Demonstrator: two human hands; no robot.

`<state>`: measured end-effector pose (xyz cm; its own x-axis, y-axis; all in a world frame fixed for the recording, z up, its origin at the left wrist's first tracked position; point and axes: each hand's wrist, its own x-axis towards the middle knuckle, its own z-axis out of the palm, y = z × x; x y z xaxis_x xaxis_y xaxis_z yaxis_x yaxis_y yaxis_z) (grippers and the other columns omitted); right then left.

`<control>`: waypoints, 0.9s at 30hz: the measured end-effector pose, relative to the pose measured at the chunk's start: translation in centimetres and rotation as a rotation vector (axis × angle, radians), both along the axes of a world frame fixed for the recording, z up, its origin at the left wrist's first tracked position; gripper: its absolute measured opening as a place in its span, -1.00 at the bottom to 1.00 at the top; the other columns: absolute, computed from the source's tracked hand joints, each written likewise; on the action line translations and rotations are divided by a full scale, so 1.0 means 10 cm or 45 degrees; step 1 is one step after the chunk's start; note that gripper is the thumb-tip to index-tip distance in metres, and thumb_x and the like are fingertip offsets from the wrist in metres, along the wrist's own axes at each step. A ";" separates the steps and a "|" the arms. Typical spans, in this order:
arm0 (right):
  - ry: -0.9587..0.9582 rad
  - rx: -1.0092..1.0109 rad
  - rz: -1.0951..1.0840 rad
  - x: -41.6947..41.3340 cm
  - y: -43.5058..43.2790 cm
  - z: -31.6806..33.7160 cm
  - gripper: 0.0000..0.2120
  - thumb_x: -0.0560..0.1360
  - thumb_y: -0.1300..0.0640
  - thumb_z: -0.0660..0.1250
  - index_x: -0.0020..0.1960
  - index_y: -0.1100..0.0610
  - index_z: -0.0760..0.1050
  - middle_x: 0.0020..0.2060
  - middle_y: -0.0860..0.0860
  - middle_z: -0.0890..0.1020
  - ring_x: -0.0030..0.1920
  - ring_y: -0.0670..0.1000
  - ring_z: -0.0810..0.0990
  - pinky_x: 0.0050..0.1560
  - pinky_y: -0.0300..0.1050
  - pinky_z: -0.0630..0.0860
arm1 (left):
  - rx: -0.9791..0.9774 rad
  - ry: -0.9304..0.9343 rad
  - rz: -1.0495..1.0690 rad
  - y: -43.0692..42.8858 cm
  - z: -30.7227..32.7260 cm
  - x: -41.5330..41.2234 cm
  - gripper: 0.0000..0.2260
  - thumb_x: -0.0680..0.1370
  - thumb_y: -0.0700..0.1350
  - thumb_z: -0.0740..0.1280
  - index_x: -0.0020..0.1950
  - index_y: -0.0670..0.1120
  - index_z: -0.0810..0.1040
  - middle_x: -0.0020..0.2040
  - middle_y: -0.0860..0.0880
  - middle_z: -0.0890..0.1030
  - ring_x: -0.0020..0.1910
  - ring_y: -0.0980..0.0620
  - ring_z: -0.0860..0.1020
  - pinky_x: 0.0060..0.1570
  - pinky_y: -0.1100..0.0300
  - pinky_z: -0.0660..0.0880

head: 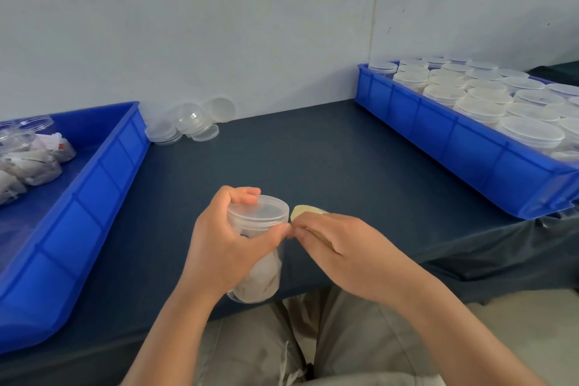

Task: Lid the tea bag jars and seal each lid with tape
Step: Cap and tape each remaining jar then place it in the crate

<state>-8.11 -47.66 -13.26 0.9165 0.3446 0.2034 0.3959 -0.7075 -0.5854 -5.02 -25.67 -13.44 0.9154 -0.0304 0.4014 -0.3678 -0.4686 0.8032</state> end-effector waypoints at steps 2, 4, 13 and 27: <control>0.002 0.003 0.024 -0.01 0.02 0.00 -0.75 0.77 -0.09 0.09 0.16 -0.15 0.55 0.04 -0.21 0.62 0.07 -0.10 0.60 -0.02 -0.07 0.57 | -0.007 -0.022 0.002 0.02 -0.01 0.00 -0.46 0.24 0.35 0.57 0.09 0.19 0.51 0.23 0.32 0.63 0.20 0.30 0.59 -0.04 0.54 0.46; 0.011 0.030 0.034 -0.02 0.03 0.01 -0.76 0.76 -0.06 0.11 0.16 -0.16 0.56 0.06 -0.25 0.61 0.09 -0.13 0.60 -0.01 -0.13 0.56 | -0.016 -0.032 0.015 0.03 -0.02 0.00 -0.46 0.24 0.35 0.57 0.10 0.18 0.51 0.23 0.32 0.63 0.20 0.30 0.59 -0.04 0.54 0.46; -0.210 -0.274 -0.340 -0.02 0.21 -0.03 -0.68 0.69 -0.12 -0.04 0.13 -0.17 0.49 -0.20 -0.12 0.61 -0.22 -0.03 0.59 -0.24 0.01 0.59 | 0.113 -0.140 0.116 -0.11 -0.09 -0.02 -0.39 0.23 0.47 0.54 0.12 0.22 0.48 0.23 0.33 0.60 0.21 0.29 0.57 0.01 0.50 0.46; -0.195 -0.485 -0.375 0.54 0.50 0.11 -0.86 0.69 0.00 0.08 0.03 -0.08 0.40 -0.23 -0.06 0.56 -0.29 0.07 0.59 -0.35 -0.02 0.50 | 0.072 -0.227 0.241 0.08 -0.21 0.27 -0.41 0.25 0.36 0.63 0.16 0.24 0.51 0.23 0.31 0.60 0.21 0.25 0.60 0.09 0.52 0.44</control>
<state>-2.71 -42.68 -12.17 0.9554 0.1516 0.2535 0.2083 -0.9543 -0.2144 -2.28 -24.85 -15.53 0.8220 0.1075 0.5592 -0.4025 -0.5851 0.7041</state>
